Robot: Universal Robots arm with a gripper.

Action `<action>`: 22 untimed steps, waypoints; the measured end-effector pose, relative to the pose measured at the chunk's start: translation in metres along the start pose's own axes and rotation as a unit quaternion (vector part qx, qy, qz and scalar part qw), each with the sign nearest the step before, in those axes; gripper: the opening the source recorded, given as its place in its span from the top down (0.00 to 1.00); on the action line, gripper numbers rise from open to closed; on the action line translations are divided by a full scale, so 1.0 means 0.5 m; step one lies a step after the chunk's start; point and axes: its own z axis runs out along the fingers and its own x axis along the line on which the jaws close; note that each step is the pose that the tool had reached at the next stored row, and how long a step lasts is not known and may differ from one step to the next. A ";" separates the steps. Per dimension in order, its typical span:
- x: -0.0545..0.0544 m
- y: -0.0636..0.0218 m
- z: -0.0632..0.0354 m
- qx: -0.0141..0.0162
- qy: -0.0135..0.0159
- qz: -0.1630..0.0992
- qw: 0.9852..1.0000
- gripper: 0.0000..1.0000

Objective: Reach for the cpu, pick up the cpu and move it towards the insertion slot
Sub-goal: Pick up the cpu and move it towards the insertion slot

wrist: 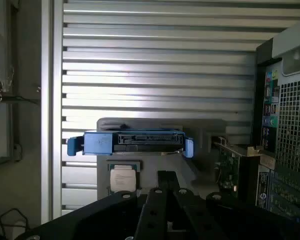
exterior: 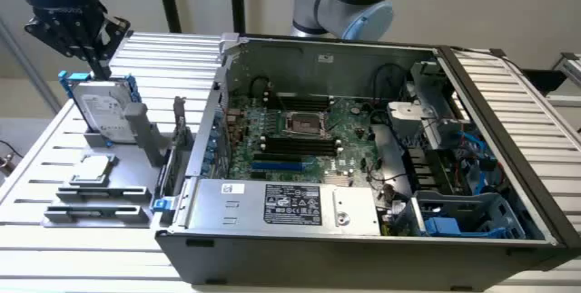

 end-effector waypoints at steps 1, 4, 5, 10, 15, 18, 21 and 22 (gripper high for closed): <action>0.000 0.000 0.000 0.000 0.000 0.000 1.000 0.89; 0.000 0.000 0.000 0.000 0.000 0.000 1.000 0.89; 0.000 0.000 0.000 0.000 0.000 0.000 1.000 0.89; 0.000 0.000 0.000 0.000 0.000 0.000 1.000 0.89; 0.004 -0.005 0.000 0.000 0.000 0.000 1.000 0.89; 0.017 -0.014 0.003 0.000 0.000 0.000 1.000 0.89; 0.036 -0.025 0.008 0.000 0.000 0.000 1.000 0.89; 0.042 -0.029 0.009 0.000 0.000 0.000 1.000 0.89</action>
